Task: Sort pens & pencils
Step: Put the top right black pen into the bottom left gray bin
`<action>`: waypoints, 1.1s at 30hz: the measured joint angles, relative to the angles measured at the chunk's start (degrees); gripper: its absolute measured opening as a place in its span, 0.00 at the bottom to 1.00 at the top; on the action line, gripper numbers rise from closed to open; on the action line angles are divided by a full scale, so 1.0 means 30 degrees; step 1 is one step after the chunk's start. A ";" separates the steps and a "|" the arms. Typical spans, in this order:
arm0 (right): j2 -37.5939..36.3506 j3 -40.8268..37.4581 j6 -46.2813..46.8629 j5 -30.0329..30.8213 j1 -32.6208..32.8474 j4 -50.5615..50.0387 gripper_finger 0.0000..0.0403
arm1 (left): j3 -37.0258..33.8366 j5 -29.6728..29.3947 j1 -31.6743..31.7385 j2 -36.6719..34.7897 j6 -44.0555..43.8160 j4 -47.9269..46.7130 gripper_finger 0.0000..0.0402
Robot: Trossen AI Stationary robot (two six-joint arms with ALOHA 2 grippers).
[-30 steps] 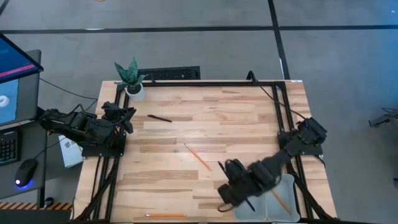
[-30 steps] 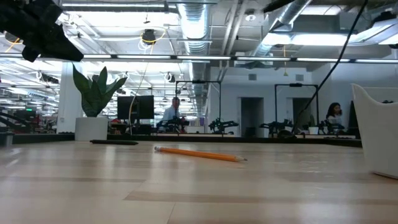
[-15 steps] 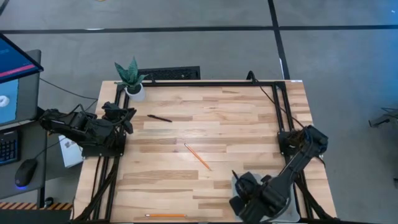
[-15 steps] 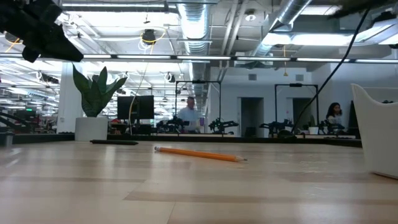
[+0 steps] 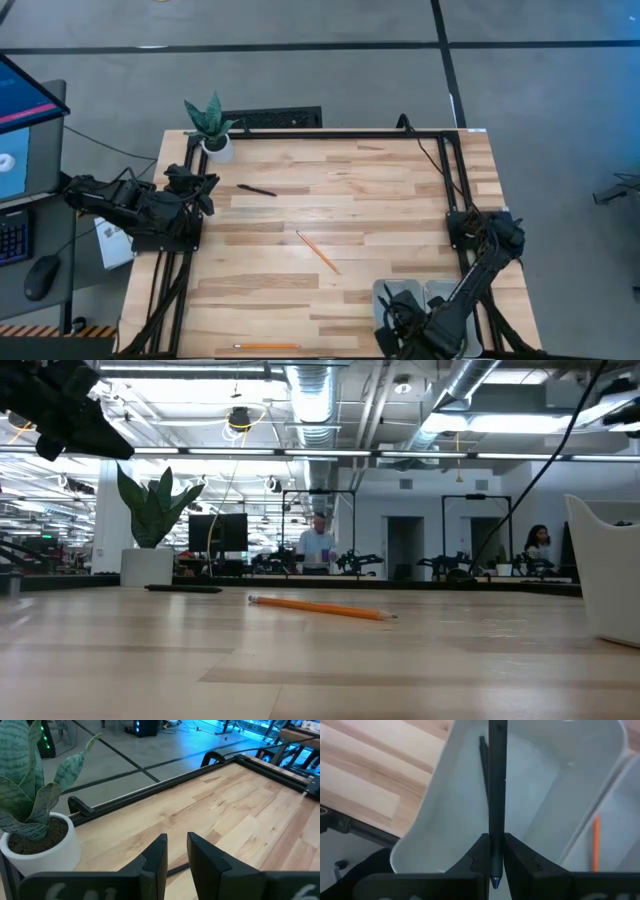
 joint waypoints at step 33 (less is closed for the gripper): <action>-0.0001 -0.5383 -0.1617 -0.1950 0.0163 0.6100 0.15 | 0.0003 -0.0007 0.0000 0.0007 0.0000 -0.0047 0.16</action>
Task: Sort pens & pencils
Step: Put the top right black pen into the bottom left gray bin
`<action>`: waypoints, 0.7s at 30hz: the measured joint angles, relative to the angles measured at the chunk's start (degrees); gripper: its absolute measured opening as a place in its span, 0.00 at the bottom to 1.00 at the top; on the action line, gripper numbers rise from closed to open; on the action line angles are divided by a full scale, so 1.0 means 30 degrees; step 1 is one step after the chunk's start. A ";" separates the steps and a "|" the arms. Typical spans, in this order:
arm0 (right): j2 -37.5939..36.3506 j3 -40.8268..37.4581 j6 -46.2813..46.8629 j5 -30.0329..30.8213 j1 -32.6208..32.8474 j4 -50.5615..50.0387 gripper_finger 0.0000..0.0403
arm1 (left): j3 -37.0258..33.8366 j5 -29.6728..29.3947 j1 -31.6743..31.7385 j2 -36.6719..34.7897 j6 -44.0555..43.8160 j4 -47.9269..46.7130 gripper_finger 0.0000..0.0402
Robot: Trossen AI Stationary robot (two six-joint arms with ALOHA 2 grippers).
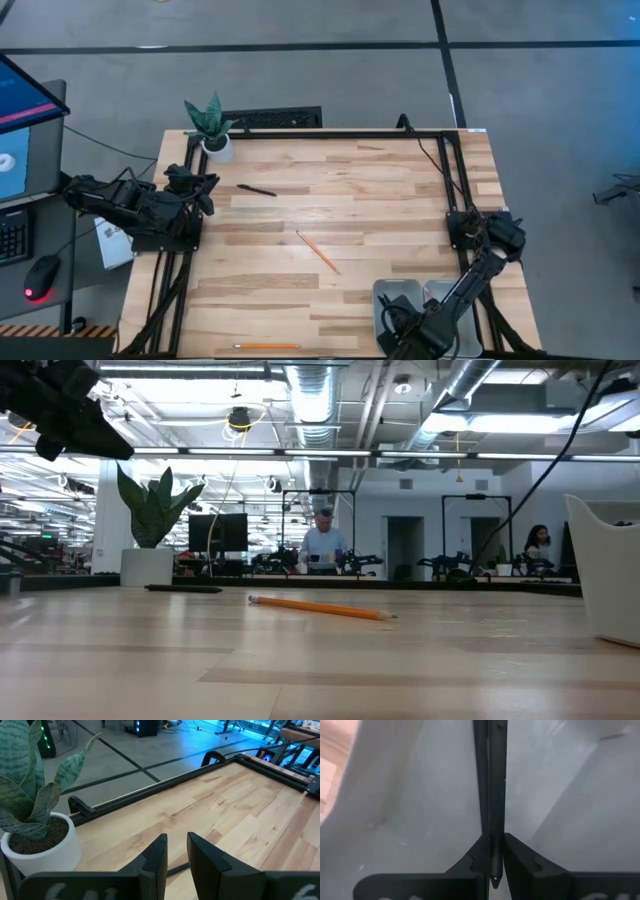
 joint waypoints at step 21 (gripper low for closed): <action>-0.0007 -0.1181 -0.0935 -0.0489 -0.0224 0.1711 0.15 | -0.0004 -0.0022 0.0000 0.0000 0.0000 0.0000 0.16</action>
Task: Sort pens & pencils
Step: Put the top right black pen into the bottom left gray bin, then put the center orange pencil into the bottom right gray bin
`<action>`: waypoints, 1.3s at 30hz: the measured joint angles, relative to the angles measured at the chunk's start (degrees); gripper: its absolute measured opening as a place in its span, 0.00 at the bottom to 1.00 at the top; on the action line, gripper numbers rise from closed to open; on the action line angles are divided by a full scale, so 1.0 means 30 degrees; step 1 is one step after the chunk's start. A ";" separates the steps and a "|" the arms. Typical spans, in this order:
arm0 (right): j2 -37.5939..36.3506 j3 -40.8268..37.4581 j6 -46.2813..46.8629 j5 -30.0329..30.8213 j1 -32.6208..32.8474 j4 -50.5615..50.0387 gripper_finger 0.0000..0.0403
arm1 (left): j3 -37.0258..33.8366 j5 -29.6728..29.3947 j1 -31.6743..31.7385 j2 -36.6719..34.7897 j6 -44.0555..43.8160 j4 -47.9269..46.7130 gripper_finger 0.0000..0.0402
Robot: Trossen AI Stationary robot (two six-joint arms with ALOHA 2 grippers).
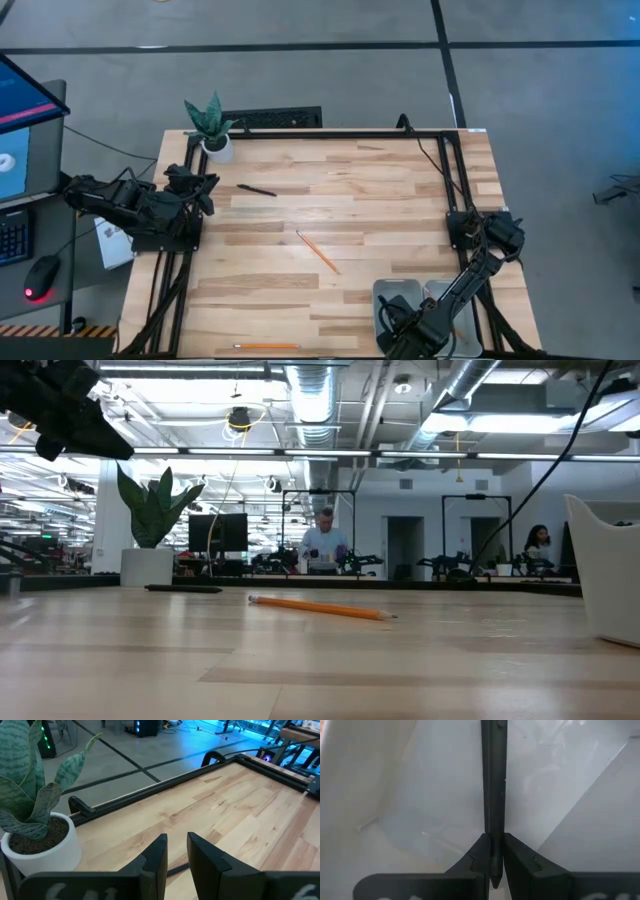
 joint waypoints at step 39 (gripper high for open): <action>-0.0073 0.4470 -0.0540 -0.0510 -0.0653 -0.5907 0.37 | 0.0004 -0.0076 0.0000 -0.0004 0.0004 0.0000 0.16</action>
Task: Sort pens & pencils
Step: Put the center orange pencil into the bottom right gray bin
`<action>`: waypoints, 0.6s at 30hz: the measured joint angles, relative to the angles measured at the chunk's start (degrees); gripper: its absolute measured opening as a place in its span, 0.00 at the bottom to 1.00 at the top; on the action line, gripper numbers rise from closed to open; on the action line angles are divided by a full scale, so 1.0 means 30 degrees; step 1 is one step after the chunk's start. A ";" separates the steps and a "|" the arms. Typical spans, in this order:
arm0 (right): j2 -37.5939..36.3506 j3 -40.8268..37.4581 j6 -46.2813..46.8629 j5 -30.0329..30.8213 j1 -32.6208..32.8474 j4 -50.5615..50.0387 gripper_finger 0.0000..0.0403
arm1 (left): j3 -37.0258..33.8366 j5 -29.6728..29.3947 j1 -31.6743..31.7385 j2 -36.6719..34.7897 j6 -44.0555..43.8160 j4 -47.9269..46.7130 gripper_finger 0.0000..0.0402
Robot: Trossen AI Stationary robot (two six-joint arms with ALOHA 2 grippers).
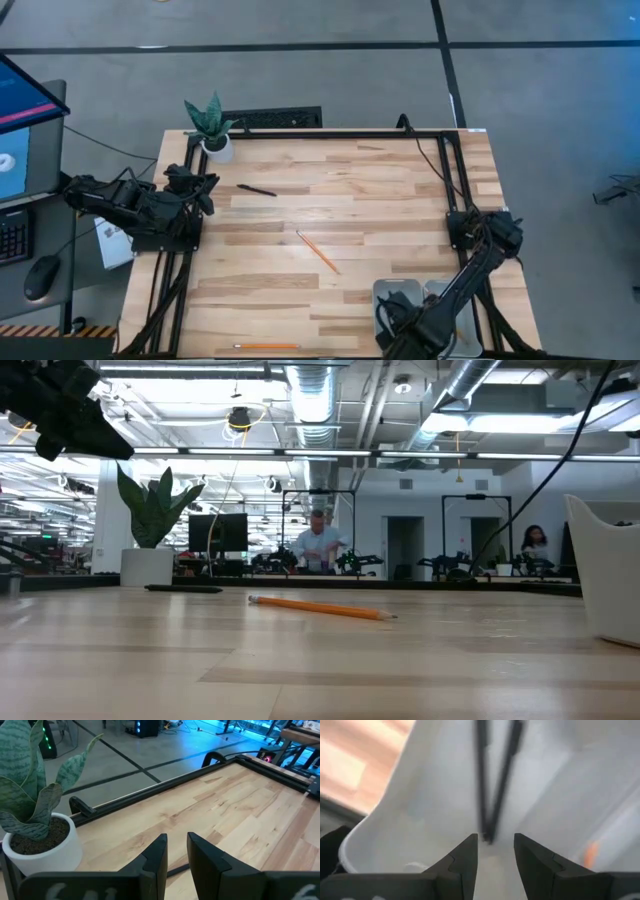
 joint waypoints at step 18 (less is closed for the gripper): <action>0.0000 0.4783 -1.0132 0.3581 -0.4498 -0.4281 0.37 | 0.0000 0.0113 0.0000 0.0004 -0.0004 0.0006 0.16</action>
